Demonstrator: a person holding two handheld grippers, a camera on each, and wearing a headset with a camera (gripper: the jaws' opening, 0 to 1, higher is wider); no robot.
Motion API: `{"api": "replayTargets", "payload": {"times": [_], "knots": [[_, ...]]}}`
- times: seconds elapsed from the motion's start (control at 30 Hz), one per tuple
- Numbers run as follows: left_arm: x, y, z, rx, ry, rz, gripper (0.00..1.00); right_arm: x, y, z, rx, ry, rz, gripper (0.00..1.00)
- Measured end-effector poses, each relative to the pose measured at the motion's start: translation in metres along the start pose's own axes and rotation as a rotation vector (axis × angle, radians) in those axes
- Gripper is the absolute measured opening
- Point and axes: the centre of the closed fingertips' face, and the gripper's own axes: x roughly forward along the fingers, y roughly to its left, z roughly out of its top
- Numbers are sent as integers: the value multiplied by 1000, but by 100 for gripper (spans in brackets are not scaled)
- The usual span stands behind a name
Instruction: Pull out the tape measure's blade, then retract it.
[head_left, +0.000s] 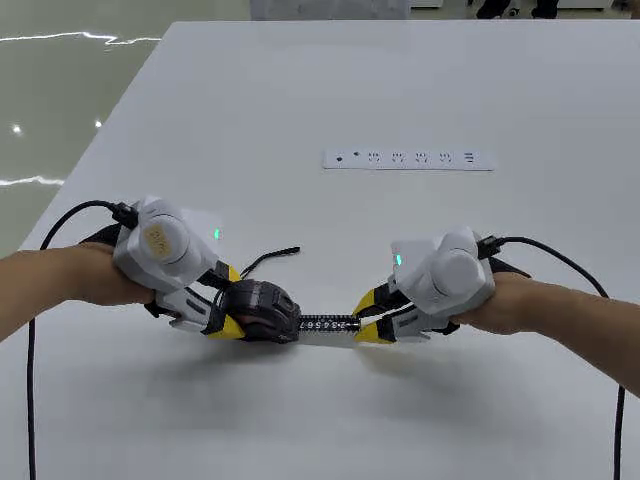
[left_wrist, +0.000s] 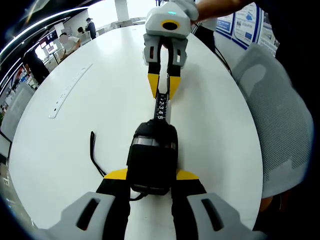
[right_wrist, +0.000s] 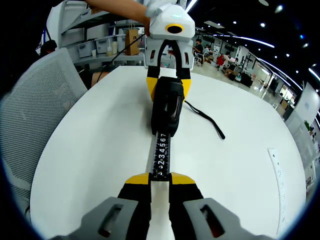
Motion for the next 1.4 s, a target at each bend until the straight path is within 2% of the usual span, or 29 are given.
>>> {"api": "replayTargets", "payload": {"times": [0.8,1.4], "knots": [[2,-4,6,6,0,-2,26,-7,0,-13,1,14,-3,11],[3,0,4,7,3,1,26,-12,2,-17,4,15,-1,11]]}}
